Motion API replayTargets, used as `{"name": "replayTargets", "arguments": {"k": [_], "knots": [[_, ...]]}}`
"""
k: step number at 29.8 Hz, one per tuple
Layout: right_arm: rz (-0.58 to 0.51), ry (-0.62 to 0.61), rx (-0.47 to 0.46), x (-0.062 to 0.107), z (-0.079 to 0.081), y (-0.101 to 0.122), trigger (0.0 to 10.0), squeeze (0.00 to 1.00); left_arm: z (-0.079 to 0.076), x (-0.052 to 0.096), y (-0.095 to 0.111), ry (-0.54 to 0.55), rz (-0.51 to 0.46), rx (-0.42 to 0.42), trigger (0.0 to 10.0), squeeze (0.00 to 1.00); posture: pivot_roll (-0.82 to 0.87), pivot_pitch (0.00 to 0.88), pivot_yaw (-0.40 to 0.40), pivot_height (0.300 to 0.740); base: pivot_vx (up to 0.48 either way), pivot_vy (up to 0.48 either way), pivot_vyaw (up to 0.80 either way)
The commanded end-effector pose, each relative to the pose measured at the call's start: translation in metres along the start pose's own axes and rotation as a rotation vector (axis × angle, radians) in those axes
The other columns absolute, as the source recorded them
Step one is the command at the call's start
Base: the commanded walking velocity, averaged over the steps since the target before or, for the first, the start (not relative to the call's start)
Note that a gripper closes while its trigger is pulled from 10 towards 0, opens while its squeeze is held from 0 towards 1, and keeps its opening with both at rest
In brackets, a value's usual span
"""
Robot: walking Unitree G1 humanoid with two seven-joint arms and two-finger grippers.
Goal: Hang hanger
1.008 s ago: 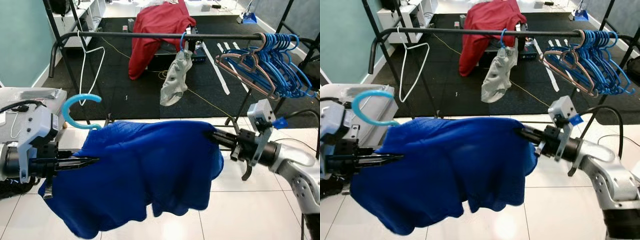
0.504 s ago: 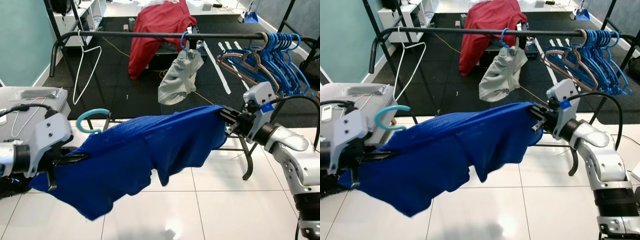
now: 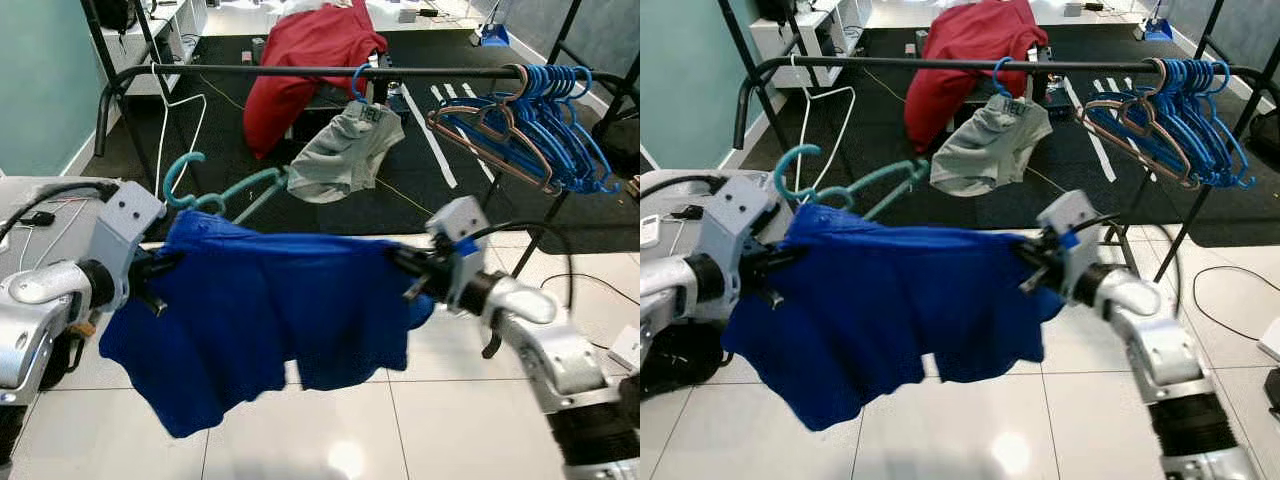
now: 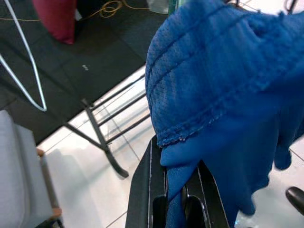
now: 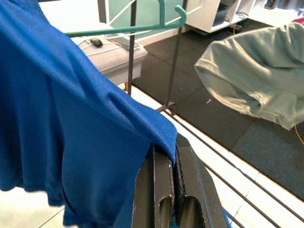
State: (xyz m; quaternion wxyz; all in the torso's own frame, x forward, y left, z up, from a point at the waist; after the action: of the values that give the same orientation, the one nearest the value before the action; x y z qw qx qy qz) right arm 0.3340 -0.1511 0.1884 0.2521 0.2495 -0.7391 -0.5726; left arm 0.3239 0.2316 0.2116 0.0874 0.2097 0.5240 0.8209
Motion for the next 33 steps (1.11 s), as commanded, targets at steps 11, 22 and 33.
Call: {"name": "replayTargets", "arguments": {"k": [11,22,33], "knots": [[-0.121,0.206,-0.141,-0.035,0.075,0.020,0.0,0.00,-0.008,-0.015,0.059,0.092,-0.361,0.209,10.0,0.00,-0.06,0.088,0.028,0.740,0.000,0.000,0.00],[-0.031,0.278,-0.106,-0.034,0.091,0.006,0.0,0.00,-0.024,-0.007,0.089,-0.053,-0.663,0.504,10.0,0.00,-0.07,0.090,0.025,0.740,0.000,0.000,0.00],[-0.153,0.416,-0.270,0.008,0.071,0.034,10.0,1.00,-0.003,-0.002,0.058,0.046,-0.482,0.235,10.0,0.00,-0.08,0.091,0.021,0.740,0.000,0.000,0.00]]}}
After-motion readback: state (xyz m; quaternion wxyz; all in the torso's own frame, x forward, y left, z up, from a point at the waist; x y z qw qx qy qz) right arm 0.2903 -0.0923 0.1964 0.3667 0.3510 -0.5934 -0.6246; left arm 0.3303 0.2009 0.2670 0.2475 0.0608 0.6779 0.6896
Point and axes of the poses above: a point about 5 cm out from each wrist's last joint towards the gripper, its own x axis pointing back from the gripper into the wrist, its own y axis along the axis of the wrist's last joint, z = x × y, the point moved 3 cm from there along -x, pointing out of the wrist towards the gripper, and after that the axes turned 1 degree about -x, right-handed, at the moved point
